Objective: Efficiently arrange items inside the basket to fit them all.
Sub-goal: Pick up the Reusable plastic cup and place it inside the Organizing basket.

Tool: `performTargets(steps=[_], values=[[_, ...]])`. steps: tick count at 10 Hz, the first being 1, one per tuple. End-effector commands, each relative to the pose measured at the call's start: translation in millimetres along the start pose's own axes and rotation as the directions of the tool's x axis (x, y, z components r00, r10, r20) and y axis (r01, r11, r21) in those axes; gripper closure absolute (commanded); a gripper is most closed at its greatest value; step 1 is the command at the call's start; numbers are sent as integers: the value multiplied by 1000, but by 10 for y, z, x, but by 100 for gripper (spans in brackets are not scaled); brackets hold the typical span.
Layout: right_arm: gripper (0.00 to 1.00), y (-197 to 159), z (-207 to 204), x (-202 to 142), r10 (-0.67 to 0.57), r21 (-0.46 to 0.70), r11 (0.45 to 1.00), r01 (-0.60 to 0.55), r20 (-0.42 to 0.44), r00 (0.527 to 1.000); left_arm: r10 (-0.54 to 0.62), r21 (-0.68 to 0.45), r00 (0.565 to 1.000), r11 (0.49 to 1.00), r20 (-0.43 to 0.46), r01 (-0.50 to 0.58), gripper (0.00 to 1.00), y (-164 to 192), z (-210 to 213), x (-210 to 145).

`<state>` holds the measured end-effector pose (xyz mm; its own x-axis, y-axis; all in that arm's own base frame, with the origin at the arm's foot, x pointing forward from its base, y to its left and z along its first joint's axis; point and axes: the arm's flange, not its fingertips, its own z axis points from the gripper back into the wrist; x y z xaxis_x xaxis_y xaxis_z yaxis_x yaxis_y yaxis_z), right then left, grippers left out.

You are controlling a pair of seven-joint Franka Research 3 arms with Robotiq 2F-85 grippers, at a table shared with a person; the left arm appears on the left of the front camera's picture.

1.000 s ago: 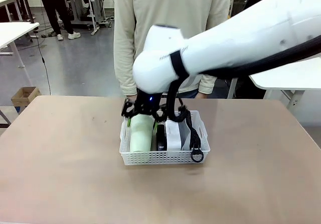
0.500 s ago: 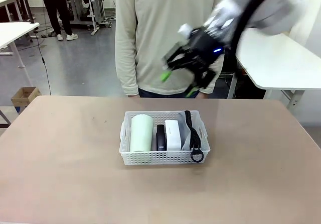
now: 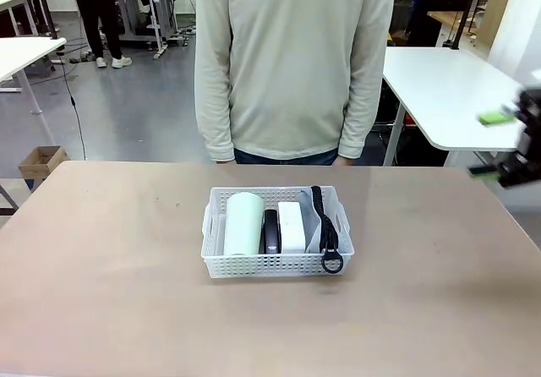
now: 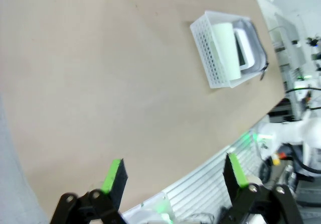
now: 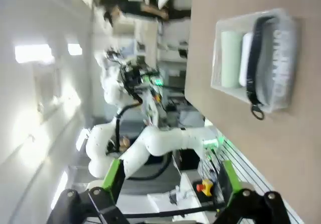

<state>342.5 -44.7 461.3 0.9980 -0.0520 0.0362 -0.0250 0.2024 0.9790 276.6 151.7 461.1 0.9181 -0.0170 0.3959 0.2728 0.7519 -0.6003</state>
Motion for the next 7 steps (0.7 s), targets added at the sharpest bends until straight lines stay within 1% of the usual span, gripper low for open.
performTargets(steps=[1,2,3,4,7], values=[[0,-536,121,-224,-51,63,997,44,102,993,-20,-2,1000,1000,-7,20,0,32,17,-26],[0,-817,142,-367,-26,24,999,23,113,993,-20,-2,1000,1000,-7,20,0,32,17,-26],[0,-1068,138,-472,-11,8,1000,10,118,993,-20,-2,1000,1000,-7,20,0,32,17,-26],[0,-617,331,-225,-60,47,997,55,113,992,-20,-2,1000,1000,-7,20,0,32,17,-26],[0,-617,331,-225,-60,47,997,55,113,992,-20,-2,1000,1000,-7,20,0,32,17,-26]])
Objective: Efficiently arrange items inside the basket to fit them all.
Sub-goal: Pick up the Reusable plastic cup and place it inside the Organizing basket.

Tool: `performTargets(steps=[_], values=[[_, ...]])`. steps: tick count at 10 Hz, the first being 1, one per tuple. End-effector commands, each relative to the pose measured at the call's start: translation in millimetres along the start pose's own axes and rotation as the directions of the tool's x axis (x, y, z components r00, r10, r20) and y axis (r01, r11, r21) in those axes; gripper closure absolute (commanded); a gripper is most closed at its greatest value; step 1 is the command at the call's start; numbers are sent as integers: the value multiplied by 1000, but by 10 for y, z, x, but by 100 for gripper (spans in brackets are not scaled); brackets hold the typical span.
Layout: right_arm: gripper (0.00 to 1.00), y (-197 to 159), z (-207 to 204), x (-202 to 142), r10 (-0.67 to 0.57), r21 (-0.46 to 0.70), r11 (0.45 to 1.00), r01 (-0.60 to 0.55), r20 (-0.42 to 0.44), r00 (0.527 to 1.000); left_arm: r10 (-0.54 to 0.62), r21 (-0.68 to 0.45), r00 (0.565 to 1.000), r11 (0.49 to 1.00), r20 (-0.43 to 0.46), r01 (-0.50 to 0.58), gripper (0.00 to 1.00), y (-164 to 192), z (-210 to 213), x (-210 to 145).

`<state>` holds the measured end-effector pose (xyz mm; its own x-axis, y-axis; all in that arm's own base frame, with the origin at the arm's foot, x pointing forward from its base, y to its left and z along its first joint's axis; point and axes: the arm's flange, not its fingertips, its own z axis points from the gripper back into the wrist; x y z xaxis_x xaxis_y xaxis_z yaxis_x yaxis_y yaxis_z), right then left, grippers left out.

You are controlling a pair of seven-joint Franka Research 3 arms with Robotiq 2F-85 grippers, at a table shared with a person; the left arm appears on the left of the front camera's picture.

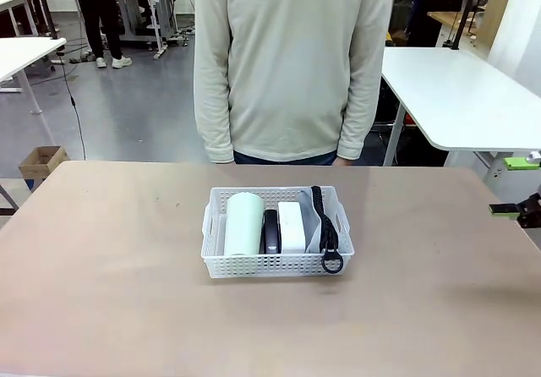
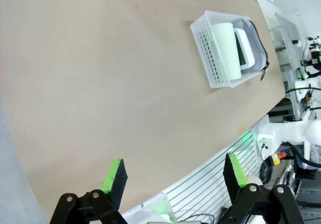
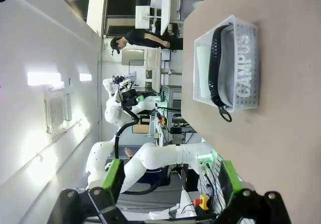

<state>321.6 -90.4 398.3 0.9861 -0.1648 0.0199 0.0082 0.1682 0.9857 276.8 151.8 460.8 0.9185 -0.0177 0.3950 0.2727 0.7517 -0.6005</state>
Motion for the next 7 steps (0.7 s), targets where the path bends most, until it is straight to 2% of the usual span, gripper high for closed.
performTargets(steps=[1,7], values=[[0,87,-1,-21,-21,12,1000,21,6,1000,-20,-1,1000,1000,-6,20,0,30,20,-26],[0,87,-1,-21,-21,12,1000,21,6,1000,-20,-1,1000,1000,-6,20,0,30,20,-26]])
